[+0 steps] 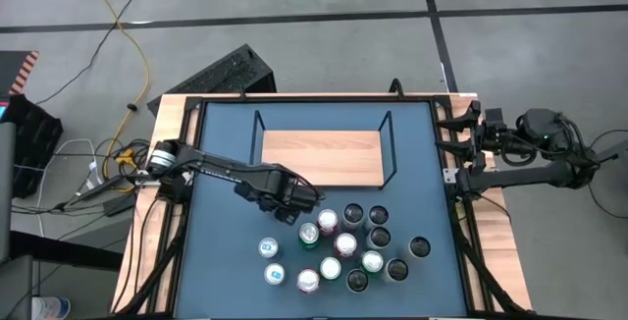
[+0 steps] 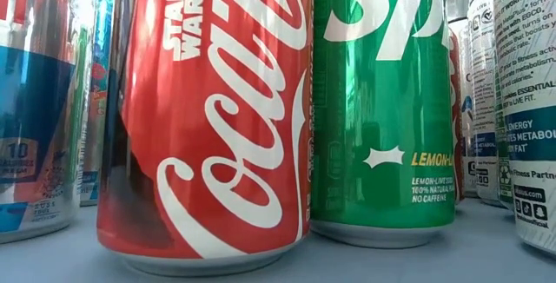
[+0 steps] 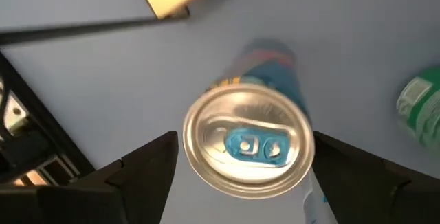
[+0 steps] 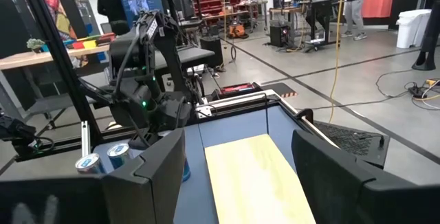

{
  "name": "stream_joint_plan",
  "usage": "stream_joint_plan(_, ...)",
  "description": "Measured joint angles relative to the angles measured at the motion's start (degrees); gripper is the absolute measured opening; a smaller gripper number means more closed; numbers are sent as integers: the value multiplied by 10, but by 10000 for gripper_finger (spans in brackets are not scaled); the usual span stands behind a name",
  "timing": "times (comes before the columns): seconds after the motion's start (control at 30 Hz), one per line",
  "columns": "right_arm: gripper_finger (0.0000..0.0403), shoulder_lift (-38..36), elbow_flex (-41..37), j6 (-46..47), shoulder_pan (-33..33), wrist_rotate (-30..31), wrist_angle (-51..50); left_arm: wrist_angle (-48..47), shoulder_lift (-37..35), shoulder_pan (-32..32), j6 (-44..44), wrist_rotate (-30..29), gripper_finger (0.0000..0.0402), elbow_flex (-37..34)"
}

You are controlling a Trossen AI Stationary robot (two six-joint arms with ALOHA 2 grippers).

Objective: Place canned beverage on shelf
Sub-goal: Put the top blue soda can on the shelf

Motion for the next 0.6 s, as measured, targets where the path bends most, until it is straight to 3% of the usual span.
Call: stream_joint_plan(0.6,261,0,0,0,0,0,-1,36,0,-2,22,2,309,-9)
